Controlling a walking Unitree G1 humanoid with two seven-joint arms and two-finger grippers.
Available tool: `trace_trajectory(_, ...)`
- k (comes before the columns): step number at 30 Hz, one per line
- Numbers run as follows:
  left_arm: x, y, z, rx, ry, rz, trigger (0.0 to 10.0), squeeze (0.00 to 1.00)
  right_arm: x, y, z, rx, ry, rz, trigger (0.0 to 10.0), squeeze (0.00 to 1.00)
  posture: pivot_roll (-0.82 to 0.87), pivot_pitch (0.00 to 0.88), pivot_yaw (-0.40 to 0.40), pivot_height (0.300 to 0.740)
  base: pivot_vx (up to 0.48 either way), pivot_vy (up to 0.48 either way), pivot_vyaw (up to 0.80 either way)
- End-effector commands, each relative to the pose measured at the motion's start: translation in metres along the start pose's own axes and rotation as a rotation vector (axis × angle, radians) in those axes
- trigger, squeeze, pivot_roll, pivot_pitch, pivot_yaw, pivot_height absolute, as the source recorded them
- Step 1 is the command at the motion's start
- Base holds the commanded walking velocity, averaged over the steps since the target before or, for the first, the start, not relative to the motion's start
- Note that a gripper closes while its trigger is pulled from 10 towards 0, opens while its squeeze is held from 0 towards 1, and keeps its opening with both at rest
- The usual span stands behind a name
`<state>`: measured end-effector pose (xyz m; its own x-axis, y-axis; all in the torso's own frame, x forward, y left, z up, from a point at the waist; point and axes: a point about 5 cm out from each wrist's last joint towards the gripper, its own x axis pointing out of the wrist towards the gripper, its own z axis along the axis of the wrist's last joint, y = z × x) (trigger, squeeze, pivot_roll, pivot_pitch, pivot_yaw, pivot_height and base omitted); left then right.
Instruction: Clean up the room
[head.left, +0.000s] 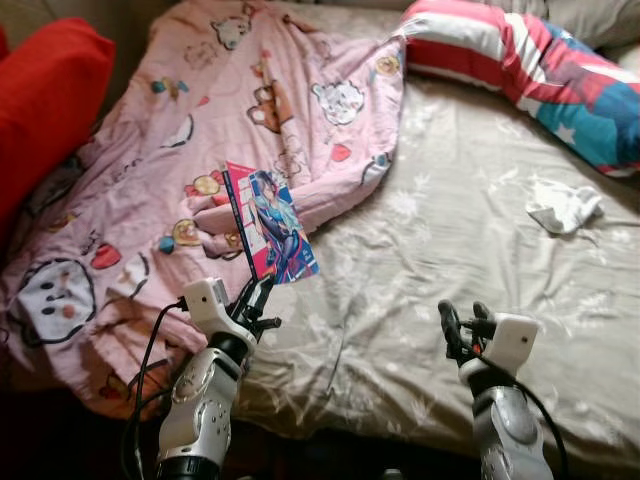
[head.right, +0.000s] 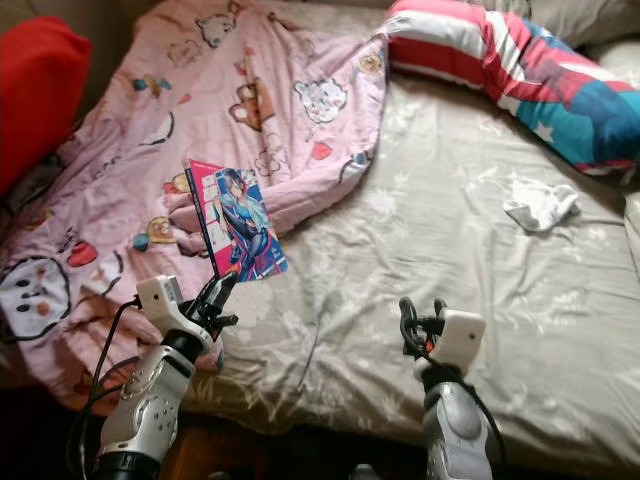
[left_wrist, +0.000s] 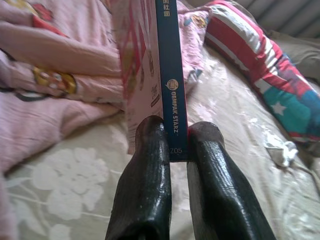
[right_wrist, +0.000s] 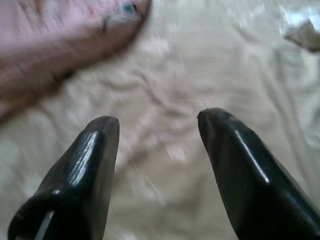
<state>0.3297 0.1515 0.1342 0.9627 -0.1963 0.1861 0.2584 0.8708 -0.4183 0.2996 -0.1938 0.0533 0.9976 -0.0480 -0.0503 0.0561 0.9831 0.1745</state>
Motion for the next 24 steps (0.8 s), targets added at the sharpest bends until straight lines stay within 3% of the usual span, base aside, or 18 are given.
trace_trajectory(1, -0.004, 0.002, -0.003, 0.028, -0.002, 0.005, 10.0, 0.00, -0.022, -0.026, -0.030, -0.013, 0.120, -0.098, 10.0, 0.00, -0.07, 0.271, -0.030, 0.740, 0.000, 0.000, 0.00)
trace_trajectory(5, -0.003, 0.006, -0.003, 0.038, -0.001, 0.015, 10.0, 0.00, -0.031, -0.037, -0.044, -0.019, 0.192, -0.146, 10.0, 0.00, -0.07, 0.249, -0.024, 0.740, 0.000, 0.000, 0.00)
trace_trajectory(18, 0.009, 0.013, 0.000, 0.070, -0.012, 0.034, 10.0, 0.00, -0.039, -0.046, -0.069, -0.028, 0.382, -0.187, 10.0, 0.00, -0.06, 0.168, -0.018, 0.740, 0.000, 0.000, 0.00)
trace_trajectory(24, 0.015, 0.016, -0.002, 0.079, -0.010, 0.041, 10.0, 0.00, -0.059, -0.049, -0.091, -0.046, 0.536, -0.212, 10.0, 0.00, -0.04, 0.124, -0.018, 0.740, 0.000, 0.000, 0.00)
